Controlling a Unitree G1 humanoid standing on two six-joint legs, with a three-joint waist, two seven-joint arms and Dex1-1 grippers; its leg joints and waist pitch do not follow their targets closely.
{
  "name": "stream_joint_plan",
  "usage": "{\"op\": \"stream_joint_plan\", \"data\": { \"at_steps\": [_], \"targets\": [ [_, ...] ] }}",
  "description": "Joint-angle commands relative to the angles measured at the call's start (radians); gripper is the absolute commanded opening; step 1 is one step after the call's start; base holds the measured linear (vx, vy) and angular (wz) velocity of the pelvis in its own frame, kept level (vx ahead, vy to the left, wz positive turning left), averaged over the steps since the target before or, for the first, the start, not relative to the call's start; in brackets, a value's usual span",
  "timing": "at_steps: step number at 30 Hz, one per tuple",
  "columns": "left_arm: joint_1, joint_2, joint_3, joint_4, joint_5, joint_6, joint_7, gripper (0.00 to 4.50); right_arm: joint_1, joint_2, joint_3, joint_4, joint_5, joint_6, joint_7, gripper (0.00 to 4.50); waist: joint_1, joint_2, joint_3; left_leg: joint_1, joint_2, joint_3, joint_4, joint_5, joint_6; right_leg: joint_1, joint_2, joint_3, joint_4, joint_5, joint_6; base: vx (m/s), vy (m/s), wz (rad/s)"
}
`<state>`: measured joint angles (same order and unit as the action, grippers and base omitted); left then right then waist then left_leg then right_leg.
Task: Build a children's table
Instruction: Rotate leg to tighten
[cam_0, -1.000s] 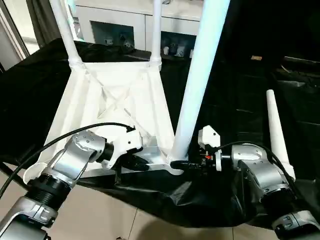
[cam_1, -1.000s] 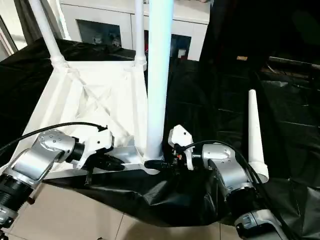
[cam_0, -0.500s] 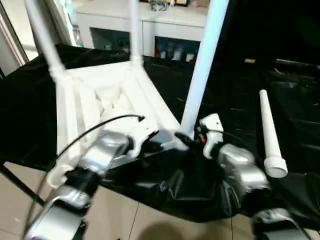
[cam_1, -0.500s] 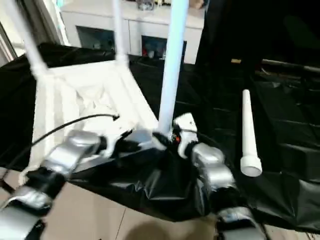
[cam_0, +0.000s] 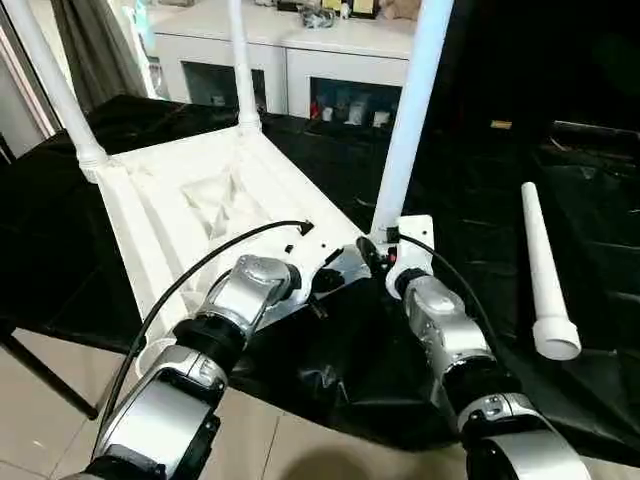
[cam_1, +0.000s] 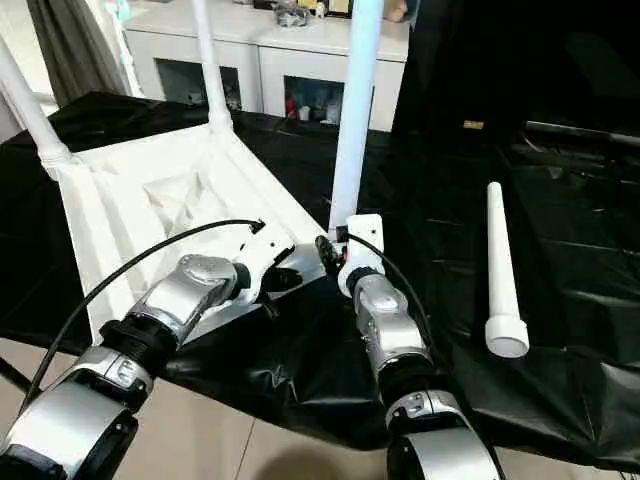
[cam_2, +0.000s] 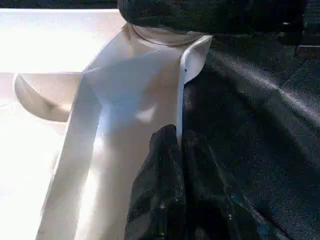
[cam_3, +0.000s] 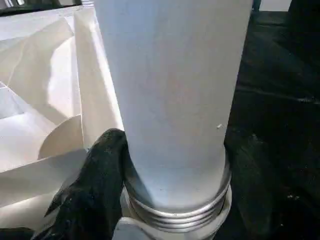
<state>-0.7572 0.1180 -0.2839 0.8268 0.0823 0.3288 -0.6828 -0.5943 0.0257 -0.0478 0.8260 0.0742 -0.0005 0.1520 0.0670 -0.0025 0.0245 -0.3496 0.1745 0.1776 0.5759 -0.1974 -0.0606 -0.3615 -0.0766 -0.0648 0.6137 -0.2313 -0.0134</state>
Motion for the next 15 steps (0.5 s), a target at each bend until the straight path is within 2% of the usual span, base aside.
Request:
{"op": "stream_joint_plan", "data": {
  "at_steps": [1,5,7,8,9,10,11,12,13,14,15],
  "targets": [
    [0.007,0.0,-0.019,0.063,0.048,0.007,0.053,0.0,0.027,0.065,0.062,0.017,0.016,0.017,0.111,3.18,0.0,-0.001,-0.026,0.004,0.06,-0.028,-0.086,-0.285,0.013,0.015,-0.087,0.057,-0.103,-0.297,-0.161,0.0,0.0,0.0],
    [0.026,0.033,-0.046,0.026,0.065,-0.012,0.011,0.0,0.026,-0.002,0.057,-0.005,0.007,-0.022,0.152,3.6,-0.012,-0.002,-0.025,-0.01,0.062,-0.034,-0.091,-0.282,0.014,0.022,-0.087,0.054,-0.101,-0.31,-0.151,0.0,0.0,0.0],
    [0.042,0.052,-0.052,-0.011,0.061,-0.007,-0.02,0.0,0.026,-0.046,0.084,-0.014,-0.018,-0.038,0.211,3.66,-0.01,-0.003,-0.026,-0.005,0.063,-0.032,-0.088,-0.281,0.017,0.019,-0.09,0.054,-0.103,-0.321,-0.154,0.0,0.0,0.0],
    [0.056,0.067,-0.056,-0.039,0.057,-0.013,-0.045,0.0,0.029,-0.071,0.092,-0.03,-0.014,-0.039,0.265,3.66,-0.008,0.0,-0.029,-0.004,0.063,-0.029,-0.083,-0.255,0.024,0.02,-0.09,0.056,-0.1,-0.271,-0.171,0.0,0.0,0.0],
    [0.077,0.091,-0.064,-0.078,0.055,-0.022,-0.081,0.0,0.04,-0.109,0.104,-0.067,0.001,-0.037,0.364,3.66,-0.011,-0.002,-0.029,-0.009,0.064,-0.027,-0.082,-0.229,0.035,0.022,-0.087,0.057,-0.094,-0.214,-0.187,0.0,0.0,0.0],
    [0.081,0.096,-0.066,-0.085,0.055,-0.024,-0.088,0.0,0.043,-0.117,0.107,-0.075,0.004,-0.037,0.384,3.66,-0.008,-0.004,-0.03,-0.008,0.063,-0.026,-0.081,-0.219,0.043,0.025,-0.086,0.054,-0.093,-0.195,-0.19,0.0,0.0,0.0],
    [0.099,0.118,-0.074,-0.114,0.052,-0.053,-0.127,0.0,0.058,-0.153,0.122,-0.113,0.017,-0.033,0.467,3.66,-0.008,-0.006,-0.029,-0.014,0.063,-0.027,-0.078,-0.193,0.064,0.03,-0.085,0.053,-0.089,-0.151,-0.197,0.0,0.0,0.0],
    [0.126,0.146,-0.077,-0.153,0.039,-0.073,-0.18,0.0,0.081,-0.206,0.143,-0.163,0.03,-0.024,0.586,3.66,-0.006,-0.008,-0.035,-0.014,0.065,-0.026,-0.072,-0.163,0.081,0.034,-0.085,0.052,-0.083,-0.102,-0.206,0.051,-0.001,-0.02],
    [0.137,0.155,-0.078,-0.167,0.031,-0.088,-0.207,0.0,0.09,-0.224,0.149,-0.179,0.035,-0.025,0.624,3.66,-0.006,-0.005,-0.039,-0.016,0.065,-0.024,-0.065,-0.108,0.105,0.034,-0.084,0.052,-0.069,0.0,-0.225,0.071,-0.002,-0.01],
    [0.154,0.17,-0.082,-0.188,0.016,-0.124,-0.255,0.0,0.103,-0.25,0.16,-0.202,0.043,-0.024,0.679,3.66,-0.005,-0.004,-0.04,-0.014,0.065,-0.023,-0.063,-0.085,0.116,0.034,-0.081,0.051,-0.066,0.047,-0.239,0.071,-0.002,-0.01],
    [0.168,0.181,-0.086,-0.204,0.003,-0.156,-0.295,0.0,0.112,-0.268,0.167,-0.22,0.052,-0.017,0.717,3.66,-0.006,-0.007,-0.045,-0.018,0.059,-0.023,-0.054,-0.025,0.145,0.04,-0.08,0.05,-0.052,0.163,-0.259,0.057,-0.003,0.0]
  ]
}}
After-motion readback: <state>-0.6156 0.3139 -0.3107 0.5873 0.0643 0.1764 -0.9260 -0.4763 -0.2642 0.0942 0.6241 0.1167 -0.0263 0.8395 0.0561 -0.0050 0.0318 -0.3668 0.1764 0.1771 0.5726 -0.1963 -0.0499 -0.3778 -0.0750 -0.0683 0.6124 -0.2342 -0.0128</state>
